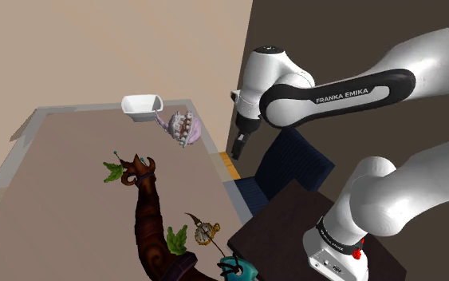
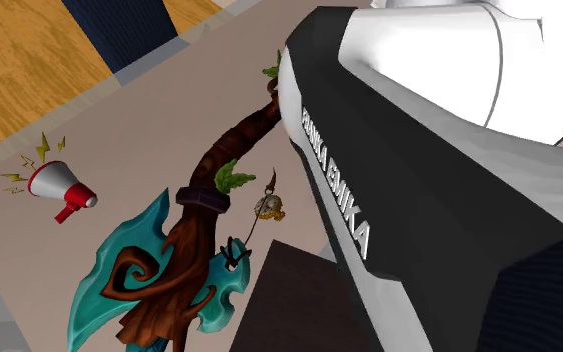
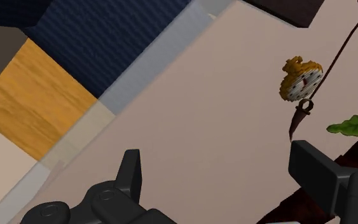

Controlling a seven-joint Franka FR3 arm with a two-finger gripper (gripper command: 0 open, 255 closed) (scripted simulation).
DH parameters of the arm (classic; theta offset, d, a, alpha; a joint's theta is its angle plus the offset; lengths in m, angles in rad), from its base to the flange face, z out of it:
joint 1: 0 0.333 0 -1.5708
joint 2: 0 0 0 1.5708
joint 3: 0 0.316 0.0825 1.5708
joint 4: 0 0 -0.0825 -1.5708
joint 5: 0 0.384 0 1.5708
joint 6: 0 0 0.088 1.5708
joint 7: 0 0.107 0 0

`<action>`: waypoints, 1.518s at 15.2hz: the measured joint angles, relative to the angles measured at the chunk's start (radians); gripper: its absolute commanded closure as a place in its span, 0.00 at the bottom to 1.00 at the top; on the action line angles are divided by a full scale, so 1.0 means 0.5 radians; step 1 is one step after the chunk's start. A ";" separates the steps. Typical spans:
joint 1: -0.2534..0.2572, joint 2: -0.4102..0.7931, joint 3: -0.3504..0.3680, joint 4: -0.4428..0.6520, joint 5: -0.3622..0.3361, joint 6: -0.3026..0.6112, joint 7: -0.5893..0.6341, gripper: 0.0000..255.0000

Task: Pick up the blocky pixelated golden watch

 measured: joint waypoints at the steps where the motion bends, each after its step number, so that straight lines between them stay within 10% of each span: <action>1: 0.023 0.043 0.022 -0.011 -0.002 0.042 -0.012 0.00; 12: 0.213 0.632 0.267 -0.124 -0.142 0.606 -0.099 0.00; 23: 0.352 1.290 0.401 -0.069 -0.684 1.027 0.155 0.00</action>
